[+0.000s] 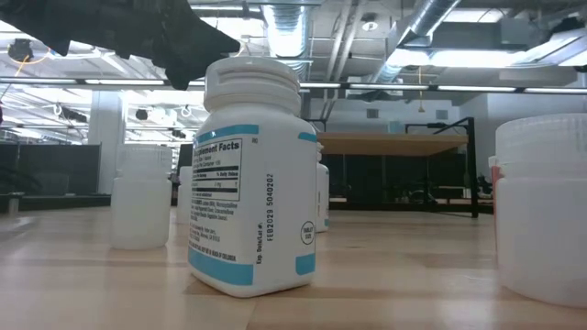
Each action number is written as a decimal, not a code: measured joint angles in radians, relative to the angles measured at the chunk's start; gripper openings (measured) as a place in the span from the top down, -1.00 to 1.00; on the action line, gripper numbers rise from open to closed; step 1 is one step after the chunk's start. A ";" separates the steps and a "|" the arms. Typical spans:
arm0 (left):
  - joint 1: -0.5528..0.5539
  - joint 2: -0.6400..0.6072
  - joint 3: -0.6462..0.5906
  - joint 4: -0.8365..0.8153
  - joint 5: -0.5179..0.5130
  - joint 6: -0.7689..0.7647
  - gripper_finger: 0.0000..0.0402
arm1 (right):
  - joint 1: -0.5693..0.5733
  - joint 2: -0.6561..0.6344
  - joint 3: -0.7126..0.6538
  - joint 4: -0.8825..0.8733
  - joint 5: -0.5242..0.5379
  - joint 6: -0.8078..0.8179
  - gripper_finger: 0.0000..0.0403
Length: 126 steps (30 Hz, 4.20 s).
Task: Pick and place medicine bottles onto shelf by color
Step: Put the yellow pill bottle on the shelf
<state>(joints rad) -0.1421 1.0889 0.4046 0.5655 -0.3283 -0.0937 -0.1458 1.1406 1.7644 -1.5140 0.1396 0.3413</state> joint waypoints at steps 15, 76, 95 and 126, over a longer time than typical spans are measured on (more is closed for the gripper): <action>-0.001 0.000 0.000 0.000 0.000 0.000 -0.09 | 0.326 -0.014 -0.220 0.009 0.094 0.198 0.17; 0.000 0.000 0.000 -0.087 0.008 0.001 -0.09 | 1.027 0.610 -0.545 0.578 -0.025 1.129 -0.24; 0.000 0.000 0.000 -0.090 0.008 0.003 -0.09 | 0.935 0.648 -0.545 0.589 -0.129 1.064 -0.06; 0.000 0.000 0.000 -0.122 0.008 0.003 -0.09 | 0.674 0.398 -0.545 0.409 -0.105 0.546 0.46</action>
<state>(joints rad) -0.1425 1.0885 0.4049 0.4435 -0.3202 -0.0910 0.5286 1.5387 1.2198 -1.1055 0.0348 0.8873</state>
